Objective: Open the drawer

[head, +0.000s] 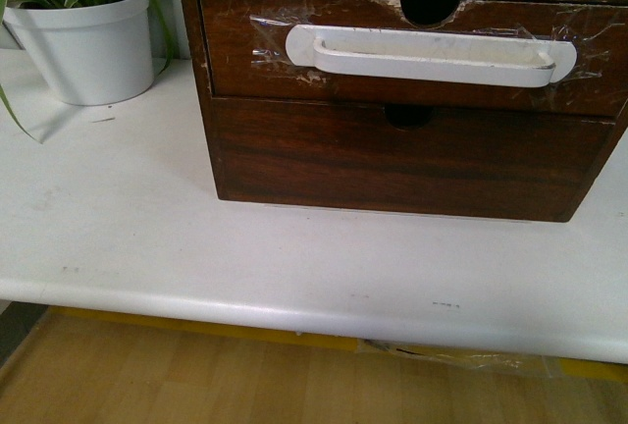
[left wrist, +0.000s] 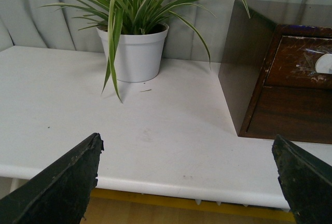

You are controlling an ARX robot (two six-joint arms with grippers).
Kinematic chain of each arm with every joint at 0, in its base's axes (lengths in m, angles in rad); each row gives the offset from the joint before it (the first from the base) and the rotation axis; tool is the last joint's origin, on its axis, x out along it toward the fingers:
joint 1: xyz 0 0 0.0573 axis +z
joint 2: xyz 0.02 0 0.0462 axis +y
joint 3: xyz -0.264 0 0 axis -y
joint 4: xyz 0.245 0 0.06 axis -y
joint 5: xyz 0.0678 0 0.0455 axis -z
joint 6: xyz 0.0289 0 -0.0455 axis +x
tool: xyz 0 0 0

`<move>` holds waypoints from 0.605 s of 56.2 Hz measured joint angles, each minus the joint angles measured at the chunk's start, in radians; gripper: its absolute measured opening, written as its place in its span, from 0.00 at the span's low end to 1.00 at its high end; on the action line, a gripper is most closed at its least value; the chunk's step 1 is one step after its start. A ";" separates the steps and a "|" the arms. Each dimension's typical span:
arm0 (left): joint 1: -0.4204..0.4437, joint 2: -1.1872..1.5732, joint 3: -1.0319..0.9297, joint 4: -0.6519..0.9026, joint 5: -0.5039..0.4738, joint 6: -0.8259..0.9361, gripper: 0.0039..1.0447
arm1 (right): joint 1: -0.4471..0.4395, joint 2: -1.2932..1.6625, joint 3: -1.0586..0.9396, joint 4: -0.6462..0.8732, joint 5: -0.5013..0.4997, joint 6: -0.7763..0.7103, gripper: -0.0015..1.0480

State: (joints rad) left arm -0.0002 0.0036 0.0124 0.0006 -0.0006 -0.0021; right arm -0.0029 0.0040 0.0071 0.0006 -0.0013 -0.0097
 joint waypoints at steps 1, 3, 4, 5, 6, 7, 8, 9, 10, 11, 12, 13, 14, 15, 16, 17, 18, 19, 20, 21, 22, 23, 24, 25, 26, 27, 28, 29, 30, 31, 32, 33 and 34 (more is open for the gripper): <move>0.000 0.000 0.000 0.000 0.000 0.000 0.94 | 0.000 0.000 0.000 0.000 0.000 0.000 0.91; 0.000 0.000 0.000 0.000 0.000 0.000 0.94 | 0.000 0.000 0.000 0.000 0.000 0.000 0.91; 0.000 0.000 0.000 0.000 0.000 0.000 0.94 | 0.000 0.000 0.000 0.000 0.000 0.000 0.91; 0.000 0.000 0.000 0.000 0.000 0.000 0.94 | 0.000 0.000 0.000 0.000 0.000 0.000 0.91; 0.000 0.000 0.000 0.000 0.000 0.000 0.94 | 0.000 0.000 0.000 0.000 0.000 0.000 0.91; 0.000 0.000 0.000 0.000 0.000 0.000 0.94 | 0.000 0.000 0.000 0.000 0.000 0.000 0.91; 0.000 0.000 0.000 0.000 0.000 0.000 0.94 | 0.000 0.000 0.000 0.000 0.000 0.000 0.91; 0.000 0.000 0.000 0.000 0.000 0.000 0.94 | 0.000 0.000 0.000 0.000 0.000 0.000 0.91; 0.000 0.000 0.000 0.000 0.000 0.000 0.94 | 0.000 0.000 0.000 0.000 0.000 0.000 0.91; 0.000 0.000 0.000 0.000 0.000 0.000 0.94 | 0.000 0.000 0.000 0.000 0.000 0.000 0.91; 0.000 0.000 0.000 0.000 0.000 0.000 0.94 | 0.000 0.000 0.000 0.000 0.000 0.000 0.91; 0.000 0.000 0.000 0.000 0.000 0.000 0.94 | 0.000 0.000 0.000 0.000 0.000 0.000 0.91; 0.000 0.000 0.000 0.000 0.000 0.000 0.94 | 0.000 0.000 0.000 0.000 0.000 0.000 0.91; 0.000 0.000 0.000 0.000 0.000 0.000 0.94 | 0.000 0.000 0.000 0.000 0.000 0.000 0.91; 0.000 0.000 0.000 0.000 0.000 0.000 0.94 | 0.000 0.000 0.000 0.000 0.000 0.000 0.91; 0.000 0.000 0.000 0.000 0.000 0.000 0.94 | 0.000 0.000 0.000 0.000 0.000 0.000 0.91; 0.000 0.000 0.000 0.000 0.000 0.000 0.94 | 0.000 0.000 0.000 0.000 0.000 0.000 0.91; 0.000 0.000 0.000 0.000 0.000 0.000 0.94 | 0.000 0.000 0.000 0.000 0.000 0.000 0.91; 0.000 0.000 0.000 0.000 0.000 0.000 0.94 | 0.000 0.000 0.000 0.000 0.000 0.000 0.91; 0.000 0.000 0.000 0.000 0.000 0.000 0.94 | 0.000 0.000 0.000 0.000 0.000 0.000 0.91; 0.000 0.000 0.000 0.000 0.000 0.000 0.94 | 0.000 0.000 0.000 0.000 0.000 0.000 0.91; 0.000 0.000 0.000 0.000 0.000 0.000 0.94 | 0.000 0.000 0.000 0.000 0.000 0.000 0.91; 0.000 0.000 0.000 0.000 0.000 0.000 0.94 | 0.000 0.000 0.000 0.000 0.000 0.000 0.91; 0.000 0.000 0.000 0.000 0.000 0.000 0.94 | 0.000 0.000 0.000 0.000 0.000 0.000 0.91; 0.000 0.000 0.000 0.000 0.000 0.000 0.94 | 0.000 0.000 0.000 0.000 0.000 0.000 0.91; 0.000 0.000 0.000 0.000 0.000 0.000 0.94 | 0.000 0.000 0.000 0.000 0.000 0.000 0.91; 0.000 0.000 0.000 0.000 0.000 0.000 0.94 | 0.000 0.000 0.000 0.000 0.000 0.000 0.91; 0.000 0.000 0.000 0.000 0.000 0.000 0.94 | 0.000 0.000 0.000 0.000 0.000 0.000 0.91; 0.000 0.000 0.000 0.000 0.000 0.000 0.94 | 0.000 0.000 0.000 0.000 0.000 0.000 0.91; 0.000 0.000 0.000 0.000 0.000 0.000 0.94 | 0.000 0.000 0.000 0.000 0.000 0.000 0.91; 0.000 0.000 0.000 0.000 0.000 0.000 0.94 | 0.000 0.000 0.000 0.000 0.000 0.000 0.91; 0.000 0.000 0.000 0.000 0.000 0.000 0.94 | 0.000 0.000 0.000 0.000 0.000 0.000 0.91; 0.000 0.000 0.000 0.000 0.000 0.000 0.94 | 0.000 0.000 0.000 0.000 0.000 0.000 0.91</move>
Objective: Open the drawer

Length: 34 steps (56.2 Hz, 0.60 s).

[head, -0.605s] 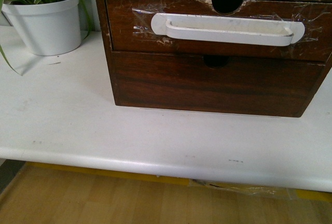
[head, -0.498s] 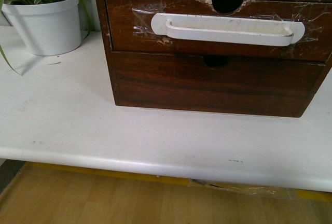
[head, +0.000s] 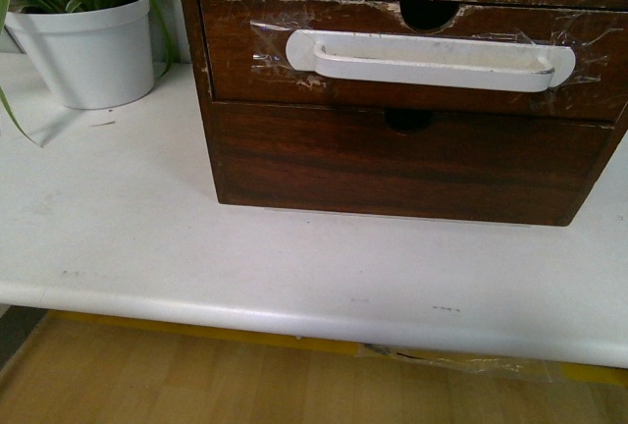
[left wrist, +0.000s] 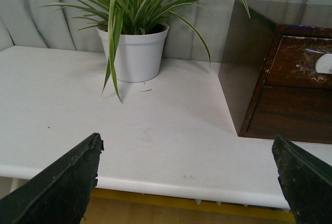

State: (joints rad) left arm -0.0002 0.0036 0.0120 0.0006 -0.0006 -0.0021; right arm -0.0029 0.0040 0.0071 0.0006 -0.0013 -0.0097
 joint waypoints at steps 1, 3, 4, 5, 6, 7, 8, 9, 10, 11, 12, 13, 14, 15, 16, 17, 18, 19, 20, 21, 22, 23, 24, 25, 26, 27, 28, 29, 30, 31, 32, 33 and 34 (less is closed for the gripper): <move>0.000 0.000 0.000 0.000 0.000 0.000 0.94 | 0.000 0.000 0.000 0.000 0.000 0.000 0.91; 0.000 0.000 0.000 0.000 0.000 0.000 0.94 | 0.000 0.000 0.000 0.000 0.000 0.000 0.91; 0.000 0.000 0.000 0.000 0.000 0.000 0.94 | 0.000 0.000 0.000 0.000 0.000 0.000 0.91; 0.000 0.000 0.000 0.000 0.000 0.000 0.94 | 0.000 0.000 0.000 0.000 0.000 0.000 0.91; 0.000 0.000 0.000 0.000 0.000 0.000 0.94 | 0.000 0.000 0.000 0.000 0.000 0.000 0.91; 0.000 0.000 0.000 0.000 0.000 0.000 0.94 | 0.000 0.000 0.000 0.000 0.000 0.000 0.91; 0.000 0.000 0.000 0.000 0.000 0.000 0.94 | 0.000 0.000 0.000 0.000 0.000 0.000 0.91; 0.000 0.000 0.000 0.000 0.000 0.000 0.94 | 0.000 0.000 0.000 0.000 0.000 0.000 0.91; 0.000 0.000 0.000 0.000 0.000 0.000 0.94 | 0.000 0.000 0.000 0.000 0.000 0.000 0.91; 0.000 0.000 0.000 0.000 0.000 0.000 0.94 | 0.000 0.000 0.000 0.000 0.000 0.000 0.91; 0.000 0.000 0.000 0.000 0.000 0.000 0.94 | 0.000 0.000 0.000 0.000 0.000 0.000 0.91; 0.000 0.000 0.000 0.000 0.000 0.000 0.94 | 0.000 0.000 0.000 0.000 0.000 0.000 0.91; 0.000 0.000 0.000 0.000 0.000 0.000 0.94 | 0.000 0.000 0.000 0.000 0.000 0.000 0.91; 0.000 0.000 0.000 0.000 0.000 0.000 0.94 | 0.000 0.000 0.000 0.000 0.000 0.000 0.91; 0.000 0.000 0.000 0.000 0.000 0.000 0.94 | 0.000 0.000 0.000 0.000 0.000 0.000 0.91; 0.000 0.000 0.000 0.000 0.000 0.000 0.94 | 0.000 0.000 0.000 0.000 0.000 0.000 0.91; 0.000 0.000 0.000 0.000 0.000 0.000 0.94 | 0.000 0.000 0.000 0.000 0.000 0.000 0.91; 0.000 0.000 0.000 0.000 0.000 0.000 0.94 | 0.000 0.000 0.000 0.000 0.000 0.000 0.91; 0.000 0.000 0.000 0.000 0.000 0.000 0.94 | 0.000 0.000 0.000 0.000 0.000 0.000 0.91; 0.000 0.000 0.000 0.000 0.000 0.000 0.94 | 0.000 0.000 0.000 0.000 0.000 0.000 0.91; 0.000 0.000 0.000 0.000 0.000 0.000 0.94 | 0.000 0.000 0.000 0.000 0.000 0.000 0.91; 0.000 0.000 0.000 0.000 0.000 0.000 0.94 | 0.000 0.000 0.000 0.000 0.000 0.000 0.91; 0.000 0.000 0.000 0.000 0.000 0.000 0.94 | 0.000 0.000 0.000 0.000 0.000 0.000 0.91; 0.000 0.000 0.000 0.000 0.000 0.000 0.94 | 0.000 0.000 0.000 0.000 0.000 0.000 0.91; 0.000 0.000 0.000 0.000 0.000 0.000 0.94 | 0.000 0.000 0.000 0.000 0.000 0.000 0.91; 0.000 0.000 0.000 0.000 0.000 0.000 0.94 | 0.000 0.000 0.000 0.000 0.000 0.000 0.91; 0.000 0.000 0.000 0.000 0.000 0.000 0.94 | 0.000 0.000 0.000 0.000 0.000 0.000 0.91; 0.000 0.000 0.000 0.000 0.000 0.000 0.94 | 0.000 0.000 0.000 0.000 0.000 0.000 0.91; 0.000 0.000 0.000 0.000 0.000 0.000 0.94 | 0.000 0.000 0.000 0.000 0.000 0.000 0.91; 0.000 0.000 0.000 0.000 0.000 0.000 0.94 | 0.000 0.000 0.000 0.000 0.000 0.000 0.91; 0.000 0.000 0.000 0.000 0.000 0.000 0.94 | 0.000 0.000 0.000 0.000 0.000 0.000 0.91; 0.000 0.000 0.000 0.000 0.000 0.000 0.94 | 0.000 0.000 0.000 0.000 0.000 0.000 0.91; 0.000 0.000 0.000 0.000 0.000 0.000 0.94 | 0.000 0.000 0.000 0.000 0.000 0.000 0.91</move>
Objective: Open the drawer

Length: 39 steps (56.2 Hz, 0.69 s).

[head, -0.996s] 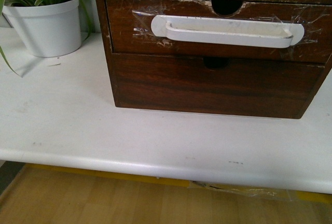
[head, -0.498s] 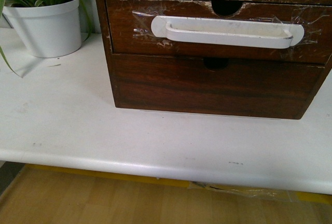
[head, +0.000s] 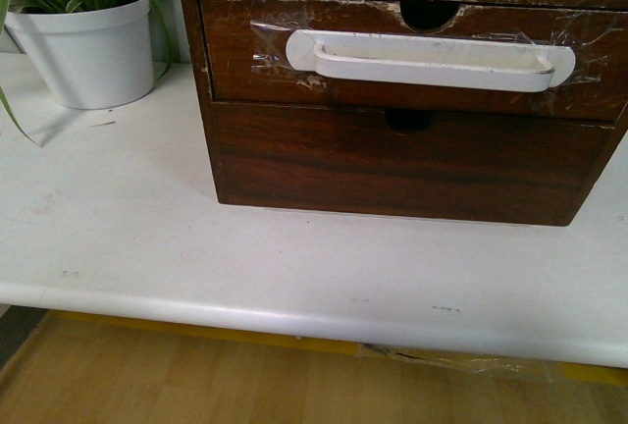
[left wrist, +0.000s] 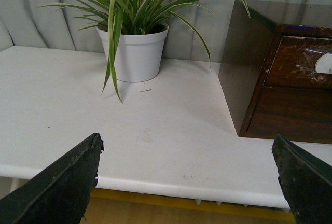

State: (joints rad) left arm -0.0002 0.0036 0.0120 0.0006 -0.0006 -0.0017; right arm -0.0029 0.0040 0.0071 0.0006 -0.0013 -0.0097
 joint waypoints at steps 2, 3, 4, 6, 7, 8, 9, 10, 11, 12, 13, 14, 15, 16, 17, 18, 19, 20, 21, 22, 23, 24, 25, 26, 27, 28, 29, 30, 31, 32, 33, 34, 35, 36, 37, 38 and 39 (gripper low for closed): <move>0.000 0.000 0.000 0.000 0.000 0.000 0.94 | 0.000 0.000 0.000 0.000 0.000 0.000 0.91; 0.000 0.000 0.000 0.000 0.000 0.000 0.94 | 0.000 0.000 0.000 0.000 0.000 0.000 0.91; 0.000 0.000 0.000 0.000 0.000 0.000 0.94 | 0.000 0.000 0.000 0.000 0.000 0.000 0.91; 0.000 0.000 0.000 0.000 0.000 0.000 0.94 | 0.000 0.000 0.000 0.000 0.000 0.000 0.91; 0.000 0.000 0.000 0.000 0.000 0.000 0.94 | 0.000 0.000 0.000 0.000 0.000 0.000 0.91; 0.000 0.000 0.000 0.000 0.000 0.000 0.94 | 0.000 0.000 0.000 0.000 0.000 0.000 0.91; 0.000 0.000 0.000 0.000 0.000 0.000 0.94 | 0.000 0.000 0.000 0.000 0.000 0.000 0.91; 0.000 0.000 0.000 0.000 0.000 0.000 0.94 | 0.000 0.000 0.000 0.000 0.000 0.000 0.91; 0.000 0.000 0.000 0.000 0.000 0.000 0.94 | 0.000 0.000 0.000 0.000 0.000 0.000 0.91; 0.000 0.000 0.000 0.000 0.000 0.000 0.94 | 0.000 0.000 0.000 0.000 0.000 0.000 0.91; 0.000 0.000 0.000 0.000 0.000 0.000 0.94 | 0.000 0.000 0.000 0.000 0.000 0.000 0.91; 0.000 0.000 0.000 0.000 0.000 0.000 0.94 | 0.000 0.000 0.000 0.000 0.000 0.000 0.91; 0.000 0.000 0.000 0.000 0.000 0.000 0.94 | 0.000 0.000 0.000 0.000 0.000 0.000 0.91; 0.000 0.000 0.000 0.000 0.000 0.000 0.94 | 0.000 0.000 0.000 0.000 0.000 0.000 0.91; 0.000 0.000 0.000 0.000 0.000 0.000 0.94 | 0.000 0.000 0.000 0.000 0.000 0.000 0.91; 0.000 0.000 0.000 0.000 0.000 0.000 0.94 | 0.000 0.000 0.000 0.000 0.000 0.000 0.91; 0.000 0.000 0.000 0.000 0.000 0.000 0.94 | 0.000 0.000 0.000 0.000 0.000 0.000 0.91; 0.000 0.000 0.000 0.000 0.000 0.000 0.94 | 0.000 0.000 0.000 0.000 0.000 0.000 0.91; 0.000 0.000 0.000 0.000 0.000 0.000 0.94 | 0.000 0.000 0.000 0.000 0.000 0.000 0.91; 0.000 0.000 0.000 0.000 0.000 0.000 0.94 | 0.000 0.000 0.000 0.000 0.000 0.000 0.91; 0.000 0.000 0.000 0.000 0.000 0.000 0.94 | 0.000 0.000 0.000 0.000 0.000 0.000 0.91; 0.000 0.000 0.000 0.000 0.000 0.000 0.94 | 0.000 0.000 0.000 0.000 0.000 0.000 0.91; 0.000 0.000 0.000 0.000 0.000 0.000 0.94 | 0.000 0.000 0.000 0.000 0.000 0.000 0.91; 0.000 0.000 0.000 0.000 0.000 0.000 0.94 | 0.000 0.000 0.000 0.000 0.000 0.000 0.91; -0.002 0.002 0.000 0.000 -0.013 0.000 0.94 | 0.000 0.000 0.000 0.000 -0.001 0.000 0.91; -0.024 0.017 0.002 0.003 -0.082 -0.011 0.94 | -0.004 0.002 0.000 -0.002 -0.019 0.002 0.91; -0.058 0.042 0.006 0.007 -0.203 -0.013 0.94 | -0.022 0.011 0.002 -0.009 -0.074 0.005 0.91; -0.077 0.059 0.009 0.007 -0.256 -0.020 0.94 | -0.046 0.023 0.005 -0.013 -0.157 0.010 0.91; -0.117 0.099 0.018 0.008 -0.378 -0.031 0.94 | -0.060 0.032 0.005 -0.014 -0.197 0.011 0.91; -0.138 0.121 0.022 0.010 -0.438 -0.036 0.94 | -0.089 0.050 0.006 -0.014 -0.293 0.011 0.91; -0.170 0.159 0.027 0.013 -0.544 -0.042 0.94 | -0.106 0.064 0.007 -0.013 -0.360 0.011 0.91; -0.193 0.190 0.031 0.014 -0.635 -0.050 0.94 | -0.109 0.067 0.007 -0.012 -0.374 0.011 0.91; -0.201 0.203 0.032 0.015 -0.669 -0.051 0.94 | -0.121 0.078 0.007 -0.007 -0.426 0.011 0.91; -0.212 0.225 0.032 0.017 -0.732 -0.052 0.94 | -0.129 0.090 0.009 0.000 -0.470 0.011 0.91; -0.214 0.241 0.032 0.023 -0.789 -0.052 0.94 | -0.132 0.096 0.010 0.003 -0.488 0.011 0.91; -0.214 0.248 0.032 0.027 -0.815 -0.051 0.94 | -0.136 0.109 0.014 0.008 -0.518 0.011 0.91; -0.210 0.260 0.032 0.040 -0.847 -0.051 0.94 | -0.136 0.119 0.019 0.010 -0.536 0.010 0.91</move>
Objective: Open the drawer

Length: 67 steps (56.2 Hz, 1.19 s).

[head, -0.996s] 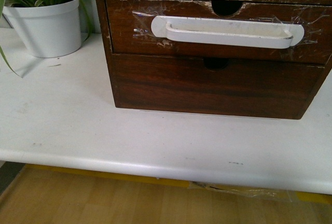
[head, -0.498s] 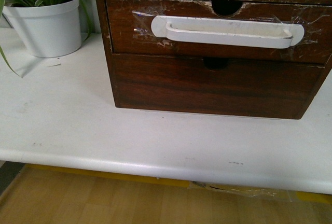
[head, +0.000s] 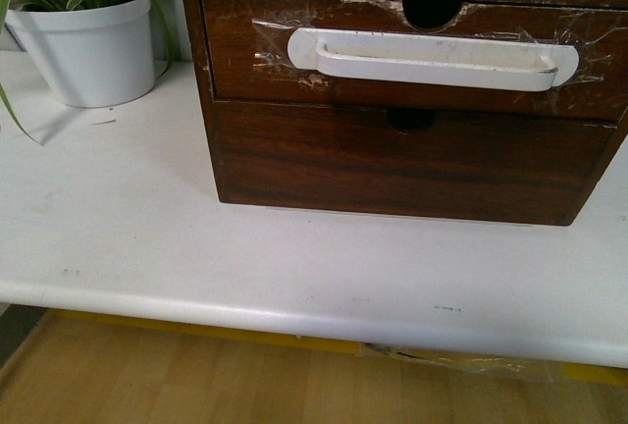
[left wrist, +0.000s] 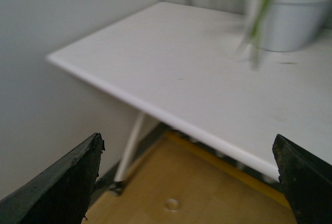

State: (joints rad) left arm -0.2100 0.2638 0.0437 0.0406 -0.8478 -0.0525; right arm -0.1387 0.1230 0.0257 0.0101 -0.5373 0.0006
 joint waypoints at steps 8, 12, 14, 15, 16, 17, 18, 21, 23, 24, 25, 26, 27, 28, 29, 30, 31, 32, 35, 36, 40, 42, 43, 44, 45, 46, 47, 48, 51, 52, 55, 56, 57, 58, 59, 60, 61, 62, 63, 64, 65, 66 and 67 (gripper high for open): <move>0.058 0.093 0.061 0.064 0.132 0.041 0.94 | 0.019 0.108 0.087 -0.037 -0.084 -0.072 0.91; 0.086 0.164 0.101 0.099 0.261 0.104 0.94 | 0.030 0.165 0.122 -0.051 -0.104 -0.134 0.91; 0.101 0.195 0.119 0.107 0.307 0.126 0.94 | 0.035 0.192 0.137 -0.056 -0.111 -0.167 0.91; 0.110 0.216 0.135 0.106 0.354 0.148 0.94 | 0.039 0.211 0.146 -0.056 -0.112 -0.187 0.91; 0.120 0.238 0.150 0.106 0.391 0.167 0.94 | 0.040 0.220 0.151 -0.056 -0.112 -0.197 0.91; 0.125 0.248 0.159 0.108 0.401 0.173 0.94 | 0.044 0.240 0.162 -0.059 -0.112 -0.216 0.91; 0.135 0.269 0.173 0.112 0.443 0.193 0.94 | 0.049 0.259 0.175 -0.066 -0.114 -0.236 0.91; 0.154 0.321 0.217 0.101 0.530 0.243 0.94 | 0.059 0.304 0.209 -0.091 -0.120 -0.289 0.91; 0.169 0.362 0.253 0.097 0.591 0.286 0.94 | 0.065 0.330 0.228 -0.104 -0.122 -0.317 0.91; 0.172 0.373 0.262 0.097 0.616 0.301 0.94 | 0.069 0.347 0.240 -0.114 -0.124 -0.344 0.91; 0.175 0.394 0.279 0.092 0.649 0.316 0.94 | 0.072 0.364 0.252 -0.125 -0.128 -0.367 0.91; 0.178 0.416 0.299 0.080 0.681 0.341 0.94 | 0.076 0.379 0.264 -0.136 -0.131 -0.384 0.91; 0.179 0.436 0.317 0.070 0.712 0.363 0.94 | 0.077 0.387 0.270 -0.142 -0.132 -0.401 0.91; 0.180 0.448 0.326 0.068 0.730 0.375 0.94 | 0.080 0.401 0.281 -0.153 -0.134 -0.424 0.91; 0.182 0.468 0.341 0.068 0.763 0.395 0.94 | 0.083 0.415 0.292 -0.163 -0.137 -0.441 0.91; 0.182 0.500 0.366 0.060 0.810 0.422 0.94 | 0.085 0.430 0.304 -0.171 -0.139 -0.469 0.91; 0.180 0.521 0.385 0.047 0.832 0.438 0.94 | 0.088 0.451 0.321 -0.178 -0.143 -0.498 0.91; 0.174 0.552 0.410 0.030 0.877 0.473 0.94 | 0.089 0.464 0.333 -0.178 -0.145 -0.511 0.91; 0.160 0.602 0.453 0.005 0.929 0.517 0.94 | 0.092 0.508 0.372 -0.169 -0.145 -0.547 0.91; 0.152 0.622 0.472 -0.010 0.948 0.535 0.94 | 0.092 0.516 0.378 -0.168 -0.145 -0.551 0.91; 0.132 0.682 0.531 -0.048 0.995 0.584 0.94 | 0.095 0.566 0.426 -0.166 -0.145 -0.578 0.91; 0.119 0.723 0.571 -0.070 1.027 0.610 0.94 | 0.099 0.594 0.450 -0.166 -0.142 -0.599 0.91; 0.113 0.743 0.592 -0.081 1.041 0.628 0.94 | 0.100 0.601 0.456 -0.167 -0.141 -0.603 0.91; 0.110 0.753 0.604 -0.087 1.048 0.631 0.94 | 0.102 0.615 0.467 -0.169 -0.140 -0.612 0.91; 0.101 0.783 0.636 -0.105 1.067 0.648 0.94 | 0.106 0.637 0.484 -0.178 -0.137 -0.628 0.91; 0.092 0.812 0.670 -0.125 1.086 0.666 0.94 | 0.109 0.651 0.495 -0.185 -0.136 -0.639 0.91; 0.086 0.831 0.692 -0.139 1.097 0.675 0.94 | 0.115 0.671 0.511 -0.198 -0.134 -0.658 0.91; 0.077 0.859 0.725 -0.159 1.111 0.691 0.94 | 0.118 0.685 0.521 -0.210 -0.134 -0.668 0.91; 0.059 0.914 0.788 -0.200 1.139 0.721 0.94 | 0.134 0.730 0.552 -0.241 -0.125 -0.718 0.91; 0.053 0.932 0.808 -0.213 1.149 0.732 0.94 | 0.139 0.742 0.560 -0.246 -0.121 -0.736 0.91; 0.033 0.983 0.866 -0.249 1.169 0.760 0.94 | 0.153 0.771 0.582 -0.259 -0.109 -0.764 0.91; 0.029 0.991 0.874 -0.255 1.172 0.762 0.94 | 0.159 0.783 0.591 -0.266 -0.106 -0.781 0.91; 0.022 1.007 0.892 -0.268 1.178 0.771 0.94 | 0.165 0.794 0.600 -0.271 -0.101 -0.793 0.91; 0.015 1.022 0.911 -0.281 1.184 0.780 0.94 | 0.168 0.800 0.604 -0.274 -0.098 -0.797 0.91; 0.008 1.036 0.928 -0.296 1.190 0.787 0.94 | 0.175 0.811 0.613 -0.278 -0.089 -0.814 0.91; 0.005 1.043 0.936 -0.303 1.194 0.792 0.94 | 0.182 0.822 0.621 -0.280 -0.080 -0.828 0.91; -0.003 1.057 0.953 -0.319 1.202 0.801 0.94 | 0.189 0.833 0.629 -0.283 -0.072 -0.837 0.91; -0.011 1.070 0.970 -0.333 1.211 0.811 0.94 | 0.196 0.843 0.637 -0.287 -0.065 -0.849 0.91; -0.019 1.082 0.986 -0.347 1.219 0.820 0.94 | 0.199 0.848 0.642 -0.290 -0.064 -0.855 0.91; -0.023 1.088 0.994 -0.353 1.222 0.824 0.94 | 0.205 0.859 0.650 -0.296 -0.058 -0.867 0.91; -0.032 1.099 1.009 -0.365 1.228 0.833 0.94 | 0.211 0.870 0.657 -0.298 -0.055 -0.880 0.91; -0.041 1.111 1.024 -0.380 1.234 0.839 0.94 | 0.214 0.875 0.661 -0.299 -0.052 -0.885 0.91; -0.045 1.117 1.032 -0.389 1.238 0.845 0.94 | 0.220 0.885 0.668 -0.299 -0.045 -0.893 0.91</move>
State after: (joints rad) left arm -0.2554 1.3804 1.0752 -0.3481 0.3904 0.7929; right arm 0.0811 1.0080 0.6933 -0.2893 -0.5823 -0.8928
